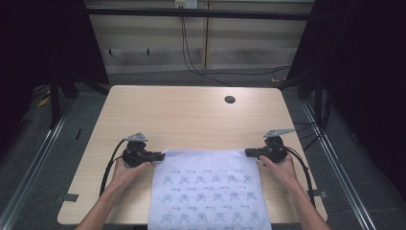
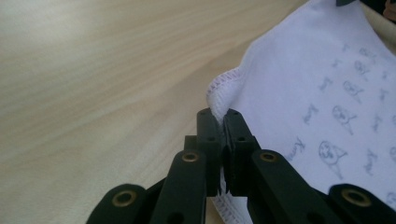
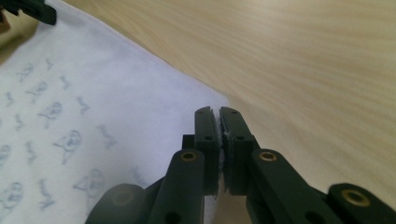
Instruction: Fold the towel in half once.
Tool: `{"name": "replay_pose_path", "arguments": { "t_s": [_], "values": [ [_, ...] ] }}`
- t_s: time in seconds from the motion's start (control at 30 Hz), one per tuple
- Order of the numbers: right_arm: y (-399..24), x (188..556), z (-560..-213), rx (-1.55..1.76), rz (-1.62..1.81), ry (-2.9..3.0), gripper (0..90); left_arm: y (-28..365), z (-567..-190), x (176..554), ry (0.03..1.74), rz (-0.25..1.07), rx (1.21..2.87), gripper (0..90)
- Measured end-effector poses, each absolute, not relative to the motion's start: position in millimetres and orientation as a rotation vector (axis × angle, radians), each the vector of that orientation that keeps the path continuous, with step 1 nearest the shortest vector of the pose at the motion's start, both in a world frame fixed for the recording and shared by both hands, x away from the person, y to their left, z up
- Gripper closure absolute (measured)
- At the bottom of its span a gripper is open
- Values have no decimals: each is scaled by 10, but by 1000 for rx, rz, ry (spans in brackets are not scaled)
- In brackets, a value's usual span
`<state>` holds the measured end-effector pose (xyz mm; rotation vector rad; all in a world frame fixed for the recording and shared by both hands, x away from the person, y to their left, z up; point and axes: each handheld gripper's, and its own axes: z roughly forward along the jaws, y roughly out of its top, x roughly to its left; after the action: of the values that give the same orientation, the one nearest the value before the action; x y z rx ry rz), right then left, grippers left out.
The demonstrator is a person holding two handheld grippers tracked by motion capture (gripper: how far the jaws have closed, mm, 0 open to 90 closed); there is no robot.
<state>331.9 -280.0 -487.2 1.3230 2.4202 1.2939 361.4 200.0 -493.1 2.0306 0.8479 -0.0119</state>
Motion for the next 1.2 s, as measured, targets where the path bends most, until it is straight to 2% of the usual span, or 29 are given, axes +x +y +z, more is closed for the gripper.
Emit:
{"name": "replay_pose_path", "arguments": {
  "t_s": [0.13,0.57,0.7,0.83,1.2],
  "values": [
    [-2832,3317,-4693,1320,1415,2359,868,2067,-4775,3648,837,55,2004,870],
    [-2868,3559,-4009,1225,1452,2216,869,2043,-4102,3882,790,191,1892,871],
    [-2869,3631,-3780,1198,1433,2189,869,2058,-3888,4022,808,204,1794,871],
    [-2917,3725,-3528,1177,1428,2139,870,2029,-3705,4132,794,222,1763,871],
    [-2978,3991,-3076,1143,1466,2055,873,1916,-3317,4307,761,280,1769,872]
  ]
}}
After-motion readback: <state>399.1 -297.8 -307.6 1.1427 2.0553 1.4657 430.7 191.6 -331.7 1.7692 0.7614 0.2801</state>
